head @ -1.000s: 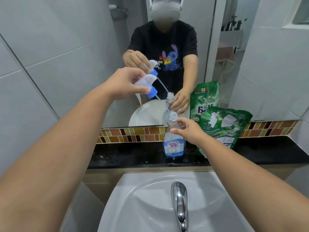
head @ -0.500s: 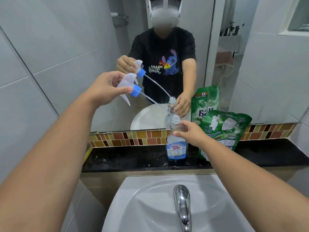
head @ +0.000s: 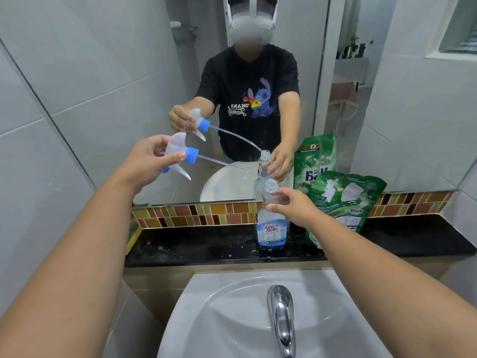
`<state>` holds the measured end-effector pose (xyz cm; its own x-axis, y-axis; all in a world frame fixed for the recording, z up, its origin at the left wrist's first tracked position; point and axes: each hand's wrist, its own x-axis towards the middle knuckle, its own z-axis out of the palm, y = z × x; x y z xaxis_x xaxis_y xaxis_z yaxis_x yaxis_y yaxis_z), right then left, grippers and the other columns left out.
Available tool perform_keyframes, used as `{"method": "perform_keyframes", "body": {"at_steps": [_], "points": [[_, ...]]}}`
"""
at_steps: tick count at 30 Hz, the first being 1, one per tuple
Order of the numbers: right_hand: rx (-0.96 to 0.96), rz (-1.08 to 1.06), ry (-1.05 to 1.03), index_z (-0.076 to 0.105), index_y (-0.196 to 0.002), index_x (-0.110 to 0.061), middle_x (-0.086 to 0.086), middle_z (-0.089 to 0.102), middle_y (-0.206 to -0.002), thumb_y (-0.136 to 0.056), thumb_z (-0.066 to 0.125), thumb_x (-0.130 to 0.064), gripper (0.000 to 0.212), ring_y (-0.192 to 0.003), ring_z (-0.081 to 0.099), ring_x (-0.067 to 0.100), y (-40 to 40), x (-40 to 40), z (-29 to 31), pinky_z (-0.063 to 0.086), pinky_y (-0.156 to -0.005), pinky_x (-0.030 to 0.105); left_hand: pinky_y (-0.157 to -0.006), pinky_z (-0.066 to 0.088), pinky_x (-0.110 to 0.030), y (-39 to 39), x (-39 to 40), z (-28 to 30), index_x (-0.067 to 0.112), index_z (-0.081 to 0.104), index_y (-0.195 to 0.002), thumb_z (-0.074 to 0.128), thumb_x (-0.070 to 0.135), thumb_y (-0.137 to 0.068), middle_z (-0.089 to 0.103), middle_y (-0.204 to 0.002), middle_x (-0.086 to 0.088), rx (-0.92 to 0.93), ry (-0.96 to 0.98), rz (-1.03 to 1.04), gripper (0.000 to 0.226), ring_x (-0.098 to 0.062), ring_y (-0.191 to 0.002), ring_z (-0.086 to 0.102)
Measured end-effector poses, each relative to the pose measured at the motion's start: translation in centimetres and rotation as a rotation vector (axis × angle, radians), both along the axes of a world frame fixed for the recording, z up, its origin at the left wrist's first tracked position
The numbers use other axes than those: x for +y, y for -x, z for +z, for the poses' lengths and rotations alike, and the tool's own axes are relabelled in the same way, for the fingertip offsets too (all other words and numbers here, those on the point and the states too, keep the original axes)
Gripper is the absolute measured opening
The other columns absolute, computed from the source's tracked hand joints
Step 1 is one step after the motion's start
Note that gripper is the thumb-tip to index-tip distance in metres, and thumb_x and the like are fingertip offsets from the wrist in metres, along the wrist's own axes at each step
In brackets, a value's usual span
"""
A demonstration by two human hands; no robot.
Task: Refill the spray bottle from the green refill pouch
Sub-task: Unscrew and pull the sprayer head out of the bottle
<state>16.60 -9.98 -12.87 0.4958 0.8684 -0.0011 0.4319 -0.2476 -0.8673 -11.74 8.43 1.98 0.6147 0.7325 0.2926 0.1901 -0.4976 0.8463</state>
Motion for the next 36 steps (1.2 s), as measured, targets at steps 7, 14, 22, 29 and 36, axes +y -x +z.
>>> {"method": "perform_keyframes", "body": {"at_steps": [7,14,22,29,36], "points": [[-0.018,0.001,0.005,0.057,-0.122,-0.024,-0.004,0.060,-0.112,-0.076,0.077,-0.039,0.052,-0.104,0.055,0.013,0.4,0.2,0.2,0.041,-0.080,0.026,-0.066,0.049,-0.028,1.1,-0.1,-0.9,0.027,0.069,-0.101,0.078,0.036,-0.076,0.073,-0.093,0.002,-0.024,0.024,0.015,0.028,-0.013,-0.077,0.062],[-0.029,0.005,0.010,0.056,-0.123,-0.024,-0.003,0.060,-0.113,-0.077,0.076,-0.037,0.052,-0.103,0.054,0.012,0.6,0.4,0.2,0.041,-0.077,0.025,-0.066,0.044,-0.025,1.0,-0.4,0.0,0.029,0.068,-0.101,0.078,0.033,-0.079,0.070,-0.088,0.005,-0.093,-0.027,0.028,0.025,-0.010,-0.071,0.056],[-0.029,-0.013,0.011,0.056,-0.123,-0.023,-0.001,0.060,-0.112,-0.077,0.076,-0.037,0.052,-0.102,0.055,0.015,0.2,0.1,0.0,0.043,-0.080,0.027,-0.076,0.048,-0.029,1.1,-1.1,1.8,0.034,0.068,-0.102,0.077,0.029,-0.083,0.071,-0.095,0.010,-0.101,-0.114,0.002,0.021,-0.013,-0.079,0.059],[-0.017,-0.017,0.008,0.056,-0.123,-0.024,-0.002,0.060,-0.112,-0.077,0.076,-0.037,0.052,-0.103,0.055,0.014,0.3,0.1,-0.1,0.042,-0.079,0.027,-0.071,0.046,-0.025,1.4,-1.4,-0.2,0.028,0.067,-0.108,0.075,0.028,-0.085,0.070,-0.098,0.004,-0.107,-0.024,0.067,0.025,-0.012,-0.077,0.057],[-0.019,-0.020,0.016,0.055,-0.125,-0.024,-0.004,0.057,-0.112,-0.078,0.075,-0.038,0.053,-0.103,0.053,0.013,0.4,0.1,-0.1,0.041,-0.078,0.026,-0.073,0.049,-0.023,2.6,-1.2,-3.1,0.014,0.061,-0.125,0.069,0.023,-0.090,0.071,-0.109,-0.007,-0.154,0.119,0.126,0.037,-0.017,-0.093,0.064]]}}
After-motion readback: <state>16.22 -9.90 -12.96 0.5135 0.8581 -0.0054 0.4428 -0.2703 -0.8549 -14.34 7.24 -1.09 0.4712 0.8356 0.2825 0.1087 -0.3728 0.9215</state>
